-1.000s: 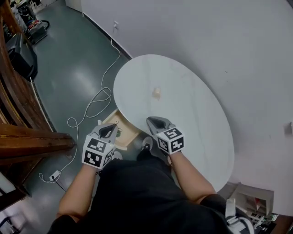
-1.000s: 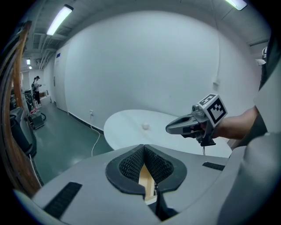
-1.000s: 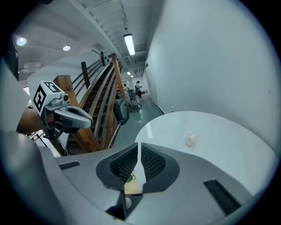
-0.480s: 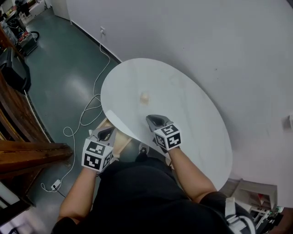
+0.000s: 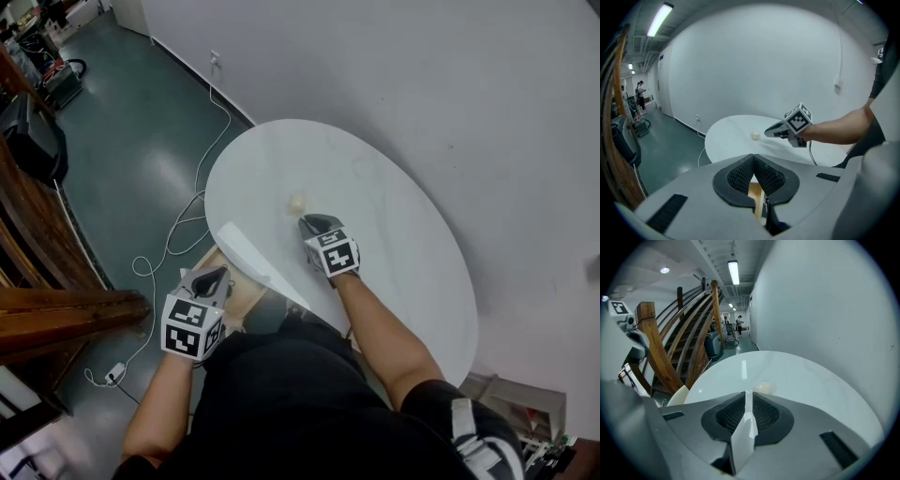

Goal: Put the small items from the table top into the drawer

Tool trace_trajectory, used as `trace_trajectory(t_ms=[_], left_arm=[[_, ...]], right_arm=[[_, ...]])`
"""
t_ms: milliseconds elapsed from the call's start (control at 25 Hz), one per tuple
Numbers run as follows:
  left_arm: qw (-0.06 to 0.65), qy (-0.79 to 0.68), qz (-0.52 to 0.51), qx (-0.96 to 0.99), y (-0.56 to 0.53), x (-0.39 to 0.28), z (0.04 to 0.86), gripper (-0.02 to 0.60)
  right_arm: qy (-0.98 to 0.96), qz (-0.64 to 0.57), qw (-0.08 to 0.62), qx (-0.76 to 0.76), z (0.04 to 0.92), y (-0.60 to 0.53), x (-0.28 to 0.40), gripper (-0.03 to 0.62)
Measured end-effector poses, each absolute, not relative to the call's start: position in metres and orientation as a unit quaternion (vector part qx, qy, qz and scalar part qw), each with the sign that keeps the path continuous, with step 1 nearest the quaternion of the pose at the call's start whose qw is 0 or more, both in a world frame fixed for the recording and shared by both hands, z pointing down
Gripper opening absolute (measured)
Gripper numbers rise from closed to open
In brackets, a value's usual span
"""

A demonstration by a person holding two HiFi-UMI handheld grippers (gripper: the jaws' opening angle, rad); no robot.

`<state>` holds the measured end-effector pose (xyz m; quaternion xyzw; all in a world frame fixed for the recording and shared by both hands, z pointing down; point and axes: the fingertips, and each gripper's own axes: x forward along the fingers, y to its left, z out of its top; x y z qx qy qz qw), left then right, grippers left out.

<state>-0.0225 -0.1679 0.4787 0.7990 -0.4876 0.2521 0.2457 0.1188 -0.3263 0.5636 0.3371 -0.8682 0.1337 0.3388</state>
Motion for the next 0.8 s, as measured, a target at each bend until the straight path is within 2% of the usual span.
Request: trace_trajectory(t_ms=[240,400,800], left_arm=[[0.260,-0.516,0.255,0.775,-0.158,-0.047,0.480,0.015],[0.266,-0.532,0.256,0.762,-0.153,-0.058,0.480,0.015],[0.272,-0.551,0.253,0.747,-0.143,-0.083,0.481,0.015]], right_arm=[[-0.857,0.174,0.315,0.370,0.574,-0.371,0.108,0.116],[-0.844,0.192,0.330,0.377,0.592,-0.386,0.104,0.176],[-0.824,0.222,0.332,0.401,0.614,-0.392,0.105,0.190]])
